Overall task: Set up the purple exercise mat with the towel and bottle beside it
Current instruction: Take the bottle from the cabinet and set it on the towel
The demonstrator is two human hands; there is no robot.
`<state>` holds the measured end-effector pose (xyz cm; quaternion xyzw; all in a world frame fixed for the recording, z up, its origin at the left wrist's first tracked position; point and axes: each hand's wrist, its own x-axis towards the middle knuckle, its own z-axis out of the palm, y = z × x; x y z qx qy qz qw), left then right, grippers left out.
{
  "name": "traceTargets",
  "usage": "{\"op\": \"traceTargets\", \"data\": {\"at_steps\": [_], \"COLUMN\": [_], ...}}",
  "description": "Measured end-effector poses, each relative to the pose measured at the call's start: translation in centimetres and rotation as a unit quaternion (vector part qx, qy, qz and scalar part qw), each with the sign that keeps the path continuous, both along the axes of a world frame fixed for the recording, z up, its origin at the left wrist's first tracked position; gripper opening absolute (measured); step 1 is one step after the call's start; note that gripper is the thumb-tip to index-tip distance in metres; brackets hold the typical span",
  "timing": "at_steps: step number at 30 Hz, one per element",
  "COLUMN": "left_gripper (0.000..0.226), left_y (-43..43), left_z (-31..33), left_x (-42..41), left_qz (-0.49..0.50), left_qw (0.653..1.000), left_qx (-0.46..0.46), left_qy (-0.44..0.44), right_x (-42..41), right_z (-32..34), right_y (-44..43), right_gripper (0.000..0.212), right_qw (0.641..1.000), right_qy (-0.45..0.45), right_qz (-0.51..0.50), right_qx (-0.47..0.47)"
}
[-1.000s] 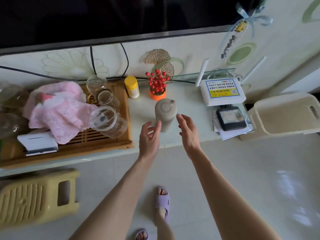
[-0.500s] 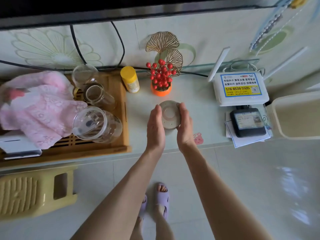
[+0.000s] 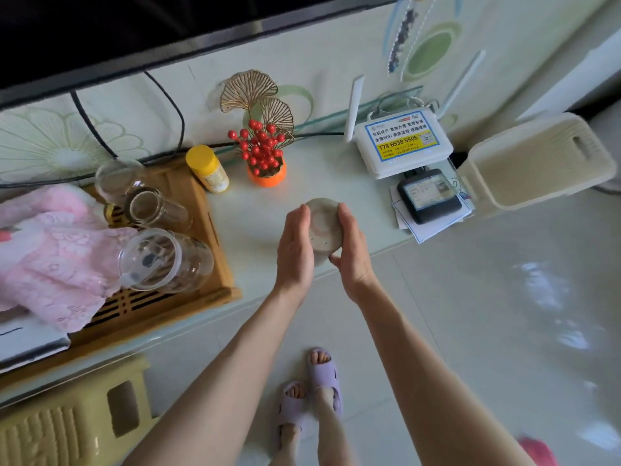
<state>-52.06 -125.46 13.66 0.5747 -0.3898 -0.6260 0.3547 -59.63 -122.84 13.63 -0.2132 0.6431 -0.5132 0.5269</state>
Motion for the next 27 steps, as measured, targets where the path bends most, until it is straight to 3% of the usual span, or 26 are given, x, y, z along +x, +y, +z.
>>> {"op": "traceTargets", "data": {"at_steps": [5, 9, 13, 18, 27], "left_gripper": [0.052, 0.050, 0.052, 0.042, 0.032], "left_y": [3.6, 8.0, 13.1, 19.7, 31.7], "left_z": [1.3, 2.0, 2.4, 3.1, 2.9], "left_x": [-2.1, -4.7, -7.7, -11.1, -18.3], "left_qz": [-0.128, -0.234, -0.346, -0.440, -0.570], "left_qw": [0.992, 0.972, 0.938, 0.898, 0.821], "left_qx": [0.010, 0.011, 0.008, 0.006, -0.006], "left_qy": [-0.005, -0.003, -0.006, 0.022, 0.024], "right_x": [-1.5, -3.9, -6.4, -9.7, -14.9], "right_z": [2.4, 2.8, 3.4, 4.2, 4.5], "right_y": [5.4, 10.9, 17.1, 24.8, 38.9], "right_gripper": [0.065, 0.049, 0.053, 0.040, 0.039], "right_qw": [0.996, 0.986, 0.970, 0.952, 0.912], "right_qy": [-0.007, -0.001, 0.013, -0.013, -0.040], "right_qz": [-0.091, -0.164, -0.241, -0.307, -0.408], "right_qx": [0.020, 0.009, 0.012, -0.014, 0.001]}}
